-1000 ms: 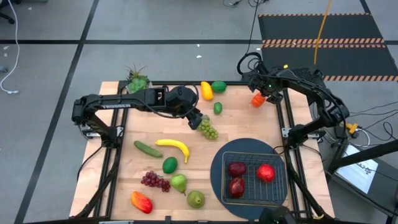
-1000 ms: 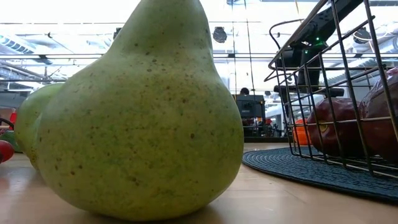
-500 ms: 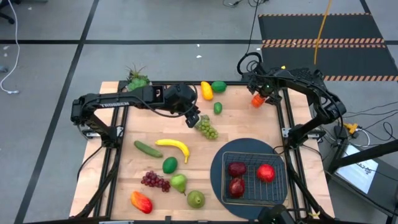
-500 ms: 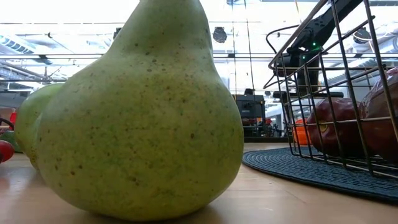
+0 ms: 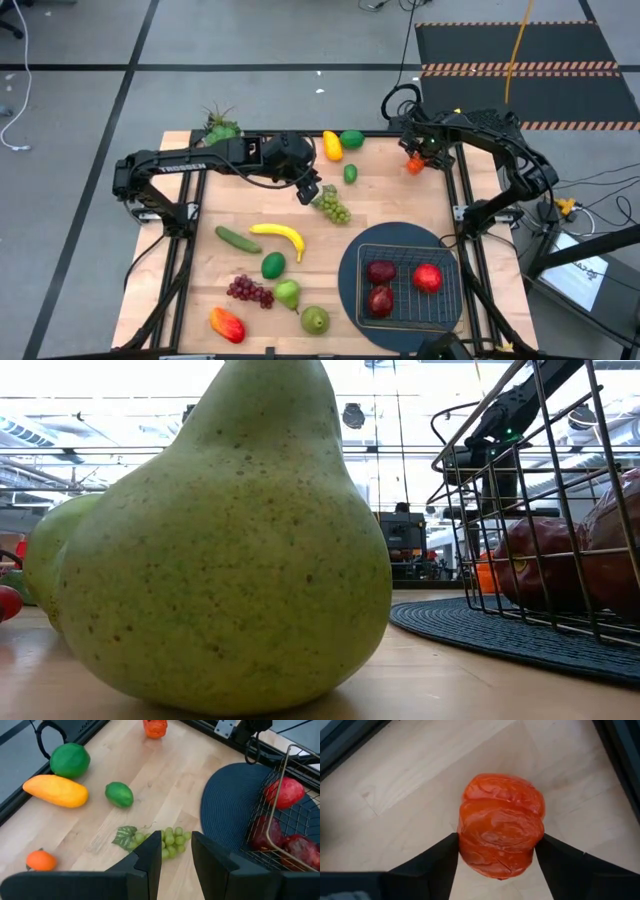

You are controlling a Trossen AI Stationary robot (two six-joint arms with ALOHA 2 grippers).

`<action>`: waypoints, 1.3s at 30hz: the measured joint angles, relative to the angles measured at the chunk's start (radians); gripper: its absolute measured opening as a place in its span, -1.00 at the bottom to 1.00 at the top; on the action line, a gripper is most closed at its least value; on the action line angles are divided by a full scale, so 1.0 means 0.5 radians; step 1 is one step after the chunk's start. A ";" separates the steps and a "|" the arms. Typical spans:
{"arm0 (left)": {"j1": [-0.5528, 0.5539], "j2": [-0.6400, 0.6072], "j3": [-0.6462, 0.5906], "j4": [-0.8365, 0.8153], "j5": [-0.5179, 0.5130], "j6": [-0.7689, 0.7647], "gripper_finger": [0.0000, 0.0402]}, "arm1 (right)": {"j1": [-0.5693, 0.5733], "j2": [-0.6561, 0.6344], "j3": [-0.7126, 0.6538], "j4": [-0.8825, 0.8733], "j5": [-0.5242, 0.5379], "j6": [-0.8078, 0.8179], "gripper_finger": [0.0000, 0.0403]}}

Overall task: Build produce basket
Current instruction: Put the pumpkin into the gold wire basket

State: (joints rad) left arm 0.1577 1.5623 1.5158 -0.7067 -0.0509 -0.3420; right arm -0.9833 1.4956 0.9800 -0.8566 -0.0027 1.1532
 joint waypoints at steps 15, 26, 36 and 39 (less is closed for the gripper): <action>0.000 0.002 0.000 0.000 0.003 -0.070 -0.47 | 0.008 -0.487 -0.063 -0.021 -0.159 -0.664 0.19; -0.028 0.002 0.000 0.002 0.002 -0.383 -0.47 | 0.008 -1.178 -0.062 -0.016 -0.780 -1.105 0.19; -0.181 0.004 0.000 0.069 0.064 -0.819 -0.47 | 0.103 -1.791 -0.058 0.126 -1.373 -1.096 0.18; -0.249 0.004 0.000 0.139 0.063 -0.934 -0.47 | 0.175 -1.956 -0.058 0.197 -1.539 -1.021 0.17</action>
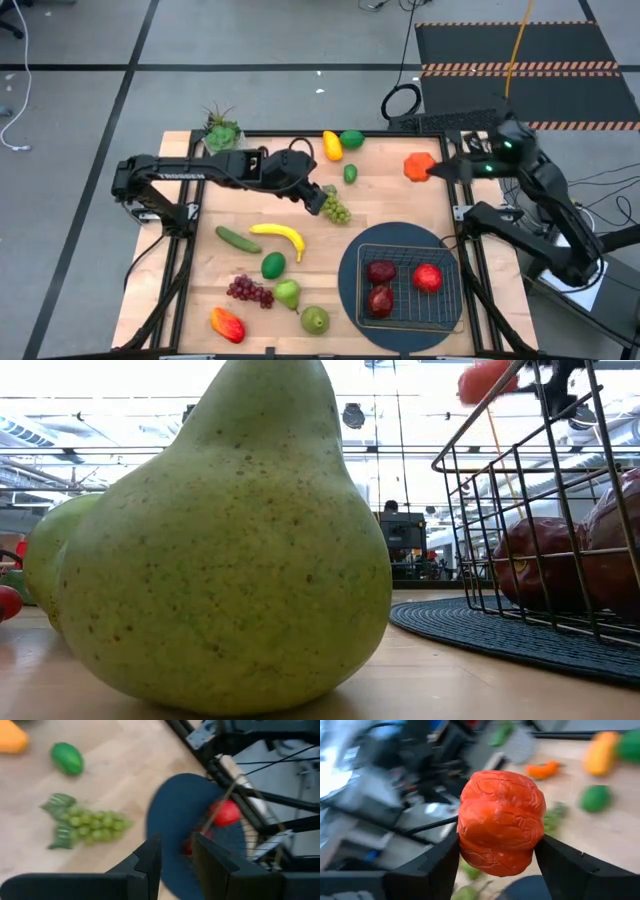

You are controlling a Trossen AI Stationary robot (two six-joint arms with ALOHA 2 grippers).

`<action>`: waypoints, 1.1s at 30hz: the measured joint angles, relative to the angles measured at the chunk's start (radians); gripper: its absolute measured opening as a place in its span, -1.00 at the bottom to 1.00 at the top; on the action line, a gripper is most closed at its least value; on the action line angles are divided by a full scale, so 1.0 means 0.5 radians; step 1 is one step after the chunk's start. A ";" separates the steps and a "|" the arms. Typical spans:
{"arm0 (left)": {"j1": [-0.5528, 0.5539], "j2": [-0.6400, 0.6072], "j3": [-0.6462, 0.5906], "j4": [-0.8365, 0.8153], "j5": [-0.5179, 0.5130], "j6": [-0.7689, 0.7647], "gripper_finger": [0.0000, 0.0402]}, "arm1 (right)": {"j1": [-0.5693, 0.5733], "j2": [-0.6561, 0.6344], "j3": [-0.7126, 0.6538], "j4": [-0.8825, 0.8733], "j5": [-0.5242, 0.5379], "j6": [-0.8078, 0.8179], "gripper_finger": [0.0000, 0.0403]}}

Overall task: Build produce basket
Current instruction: Put the pumpkin into the gold wire basket

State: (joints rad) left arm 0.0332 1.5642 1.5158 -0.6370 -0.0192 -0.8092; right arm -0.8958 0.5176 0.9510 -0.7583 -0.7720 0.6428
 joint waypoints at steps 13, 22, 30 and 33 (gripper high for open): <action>-0.226 0.000 0.000 0.329 -0.244 -0.282 -0.47 | 0.146 -0.522 0.003 0.467 -0.247 0.366 0.17; -0.283 0.000 0.000 0.358 -0.244 -0.347 -0.47 | 0.146 -0.551 0.003 0.524 -0.247 0.186 0.17; -0.285 0.000 0.000 0.357 -0.244 -0.323 -0.47 | 0.146 -0.551 0.003 0.568 -0.245 -0.424 0.17; -0.291 0.000 0.000 0.357 -0.244 -0.315 -0.47 | 0.146 -0.551 0.003 0.568 -0.241 -0.644 0.17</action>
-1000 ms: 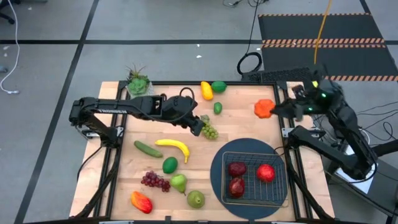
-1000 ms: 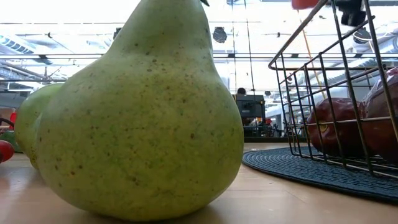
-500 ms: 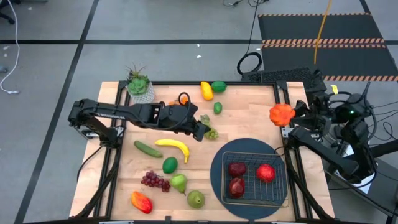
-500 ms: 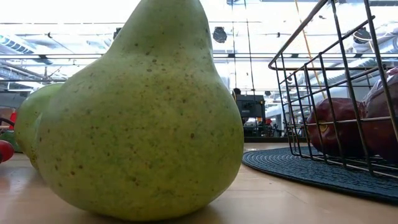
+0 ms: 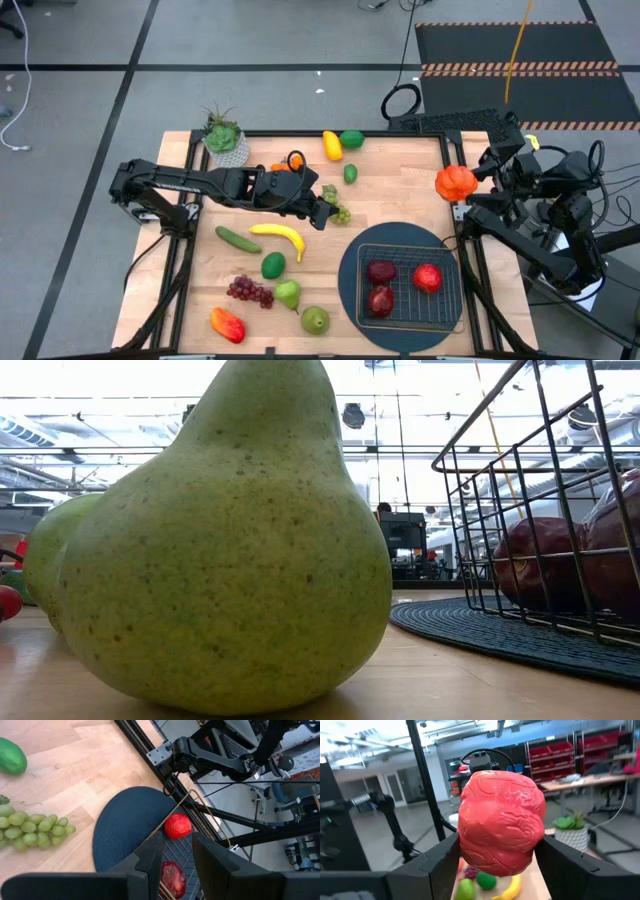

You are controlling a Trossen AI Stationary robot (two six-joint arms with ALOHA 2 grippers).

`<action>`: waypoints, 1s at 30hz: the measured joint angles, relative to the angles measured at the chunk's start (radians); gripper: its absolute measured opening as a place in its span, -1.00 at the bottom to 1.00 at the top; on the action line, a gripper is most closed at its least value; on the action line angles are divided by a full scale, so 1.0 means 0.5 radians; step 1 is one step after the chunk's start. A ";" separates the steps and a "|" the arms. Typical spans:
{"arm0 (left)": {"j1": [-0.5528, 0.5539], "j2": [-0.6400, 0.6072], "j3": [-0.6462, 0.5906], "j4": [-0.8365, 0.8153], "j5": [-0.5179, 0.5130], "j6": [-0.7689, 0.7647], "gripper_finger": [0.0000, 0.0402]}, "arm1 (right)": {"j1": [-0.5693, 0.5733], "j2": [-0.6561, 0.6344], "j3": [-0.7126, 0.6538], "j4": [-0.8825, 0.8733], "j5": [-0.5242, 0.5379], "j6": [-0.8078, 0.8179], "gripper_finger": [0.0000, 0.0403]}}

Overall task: Build produce basket
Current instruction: Put the pumpkin into the gold wire basket

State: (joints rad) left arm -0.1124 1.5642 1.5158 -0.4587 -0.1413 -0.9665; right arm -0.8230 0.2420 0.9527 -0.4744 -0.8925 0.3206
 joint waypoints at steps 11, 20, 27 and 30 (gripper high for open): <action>-0.002 0.000 0.000 -0.003 -0.050 0.033 -0.47 | 0.000 0.001 0.000 0.001 0.059 -0.329 0.17; -0.001 0.000 0.000 -0.034 -0.053 0.092 -0.47 | 0.000 0.005 -0.001 0.000 0.064 0.136 0.17; 0.005 0.000 0.000 -0.033 -0.053 0.102 -0.47 | -0.001 0.005 -0.001 0.000 0.064 0.668 0.17; 0.005 0.000 0.000 -0.033 -0.053 0.120 -0.47 | 0.000 0.005 -0.001 0.000 0.064 0.861 0.17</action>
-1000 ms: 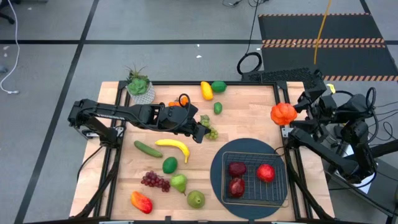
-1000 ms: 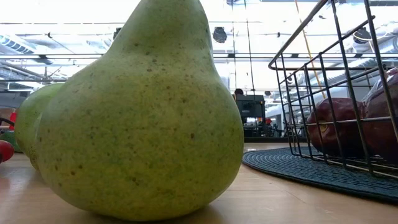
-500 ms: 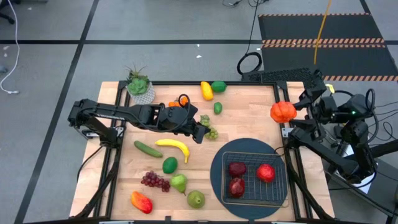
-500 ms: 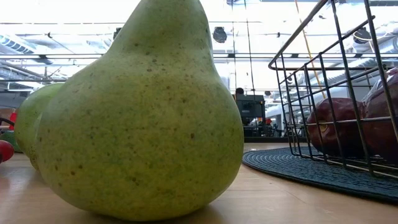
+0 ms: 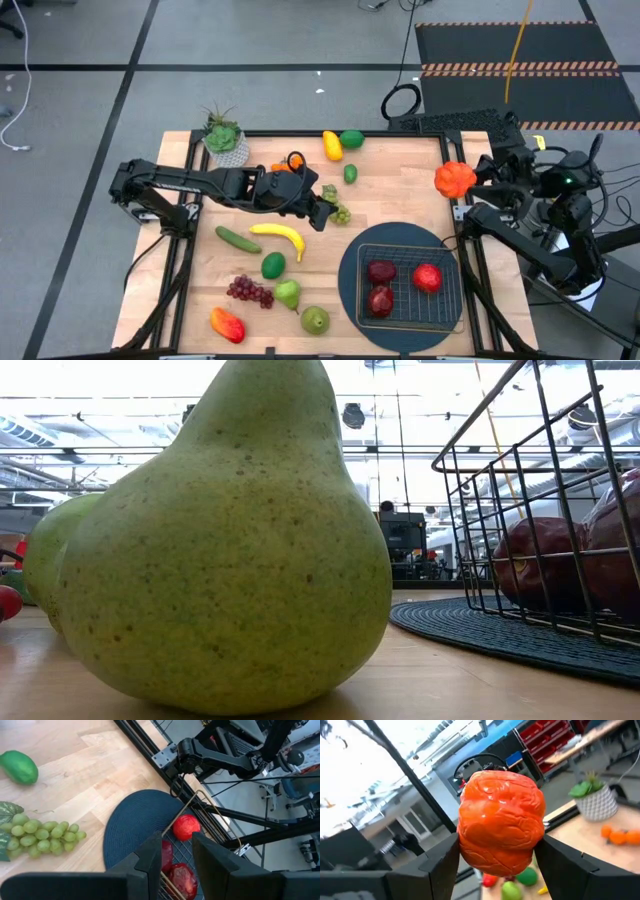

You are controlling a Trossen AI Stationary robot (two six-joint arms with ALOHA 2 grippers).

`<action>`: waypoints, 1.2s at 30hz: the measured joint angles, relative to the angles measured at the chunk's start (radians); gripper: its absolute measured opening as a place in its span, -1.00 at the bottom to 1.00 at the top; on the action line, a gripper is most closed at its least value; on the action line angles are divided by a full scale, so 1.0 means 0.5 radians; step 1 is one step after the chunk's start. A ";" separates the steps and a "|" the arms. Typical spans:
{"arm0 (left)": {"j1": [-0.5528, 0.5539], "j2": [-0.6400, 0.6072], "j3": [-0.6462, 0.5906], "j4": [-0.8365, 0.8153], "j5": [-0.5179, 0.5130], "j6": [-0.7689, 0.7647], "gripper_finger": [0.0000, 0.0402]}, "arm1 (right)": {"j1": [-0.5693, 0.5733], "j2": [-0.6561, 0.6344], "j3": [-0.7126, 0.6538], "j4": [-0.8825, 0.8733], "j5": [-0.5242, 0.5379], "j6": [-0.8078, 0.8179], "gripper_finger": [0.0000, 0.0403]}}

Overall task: Build produce basket
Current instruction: Put the pumpkin into the gold wire basket

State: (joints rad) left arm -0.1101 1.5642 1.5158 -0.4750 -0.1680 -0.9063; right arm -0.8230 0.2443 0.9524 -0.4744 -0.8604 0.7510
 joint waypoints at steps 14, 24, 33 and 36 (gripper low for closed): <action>-0.008 0.000 0.000 0.000 0.000 0.027 -0.47 | -0.001 0.001 0.000 -0.002 0.095 0.349 0.17; -0.130 0.000 0.000 0.000 0.001 -0.018 -0.47 | -0.019 0.010 0.130 0.213 -0.017 0.852 0.17; -0.291 0.000 0.000 -0.010 -0.096 -0.027 -0.47 | -0.174 0.102 0.440 -0.242 -0.230 0.673 0.17; -0.319 0.004 0.000 -0.028 -0.103 -0.042 -0.47 | -0.273 0.109 0.514 -0.447 -0.354 0.587 0.17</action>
State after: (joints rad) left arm -0.2697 1.5664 1.5158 -0.4888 -0.2195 -0.9271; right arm -0.9596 0.2989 1.2095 -0.6980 -1.0373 1.0446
